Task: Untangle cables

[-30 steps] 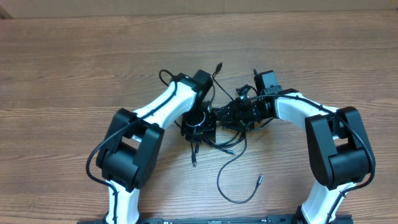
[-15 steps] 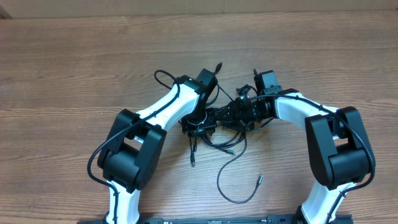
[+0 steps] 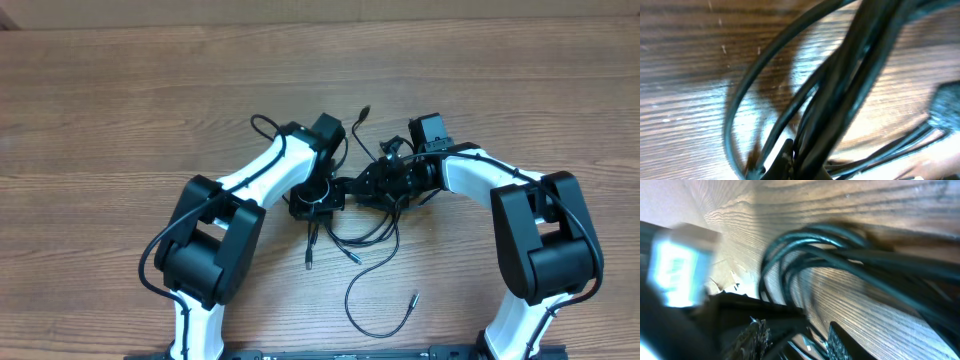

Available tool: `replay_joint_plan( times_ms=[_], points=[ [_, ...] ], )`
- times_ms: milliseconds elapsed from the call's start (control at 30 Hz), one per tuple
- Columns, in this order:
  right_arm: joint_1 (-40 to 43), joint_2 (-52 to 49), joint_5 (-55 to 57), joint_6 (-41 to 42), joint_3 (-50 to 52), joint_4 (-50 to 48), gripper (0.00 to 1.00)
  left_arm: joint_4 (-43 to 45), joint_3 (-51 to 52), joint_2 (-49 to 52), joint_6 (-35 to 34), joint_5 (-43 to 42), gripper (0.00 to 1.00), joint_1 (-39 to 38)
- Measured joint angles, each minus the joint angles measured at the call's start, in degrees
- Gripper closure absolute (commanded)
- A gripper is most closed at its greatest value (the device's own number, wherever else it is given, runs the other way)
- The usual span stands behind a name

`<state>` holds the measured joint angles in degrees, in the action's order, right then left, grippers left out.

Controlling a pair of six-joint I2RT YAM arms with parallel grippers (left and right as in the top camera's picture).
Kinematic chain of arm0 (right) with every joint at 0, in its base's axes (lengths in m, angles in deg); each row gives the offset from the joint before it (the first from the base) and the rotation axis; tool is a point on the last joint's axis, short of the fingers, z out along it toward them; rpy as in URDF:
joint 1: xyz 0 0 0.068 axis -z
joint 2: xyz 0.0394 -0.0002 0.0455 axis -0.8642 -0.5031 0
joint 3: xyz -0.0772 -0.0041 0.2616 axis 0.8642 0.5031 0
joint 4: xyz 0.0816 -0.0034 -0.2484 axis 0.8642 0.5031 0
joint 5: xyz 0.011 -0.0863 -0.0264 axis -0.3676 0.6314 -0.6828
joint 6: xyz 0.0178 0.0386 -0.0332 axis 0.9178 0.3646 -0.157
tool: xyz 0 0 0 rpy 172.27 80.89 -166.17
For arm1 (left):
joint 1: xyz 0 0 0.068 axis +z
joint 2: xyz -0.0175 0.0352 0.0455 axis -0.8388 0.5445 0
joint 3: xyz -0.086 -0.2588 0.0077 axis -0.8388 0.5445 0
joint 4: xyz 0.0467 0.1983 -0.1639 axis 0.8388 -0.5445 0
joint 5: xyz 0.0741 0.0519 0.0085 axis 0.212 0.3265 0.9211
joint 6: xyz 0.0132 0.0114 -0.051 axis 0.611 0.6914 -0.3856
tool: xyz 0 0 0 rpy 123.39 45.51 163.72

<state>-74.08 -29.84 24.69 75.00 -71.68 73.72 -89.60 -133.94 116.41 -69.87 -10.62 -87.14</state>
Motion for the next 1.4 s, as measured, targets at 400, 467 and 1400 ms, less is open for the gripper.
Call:
replay_joint_plan(
  times_ms=[400,467,1400],
  points=[
    [0.0,0.0,0.35,3.26,0.02,2.6,0.61,-5.33,-6.12,0.0,22.08,0.24,0.96,1.9],
    [-0.02,0.0,0.37,4.5,0.02,1.53,0.61,-5.81,-6.14,0.0,23.39,0.76,0.96,1.9],
    [0.0,0.0,-1.6,11.54,0.11,-5.46,0.6,-15.26,-19.32,0.0,30.38,1.73,0.96,4.0]
  ],
)
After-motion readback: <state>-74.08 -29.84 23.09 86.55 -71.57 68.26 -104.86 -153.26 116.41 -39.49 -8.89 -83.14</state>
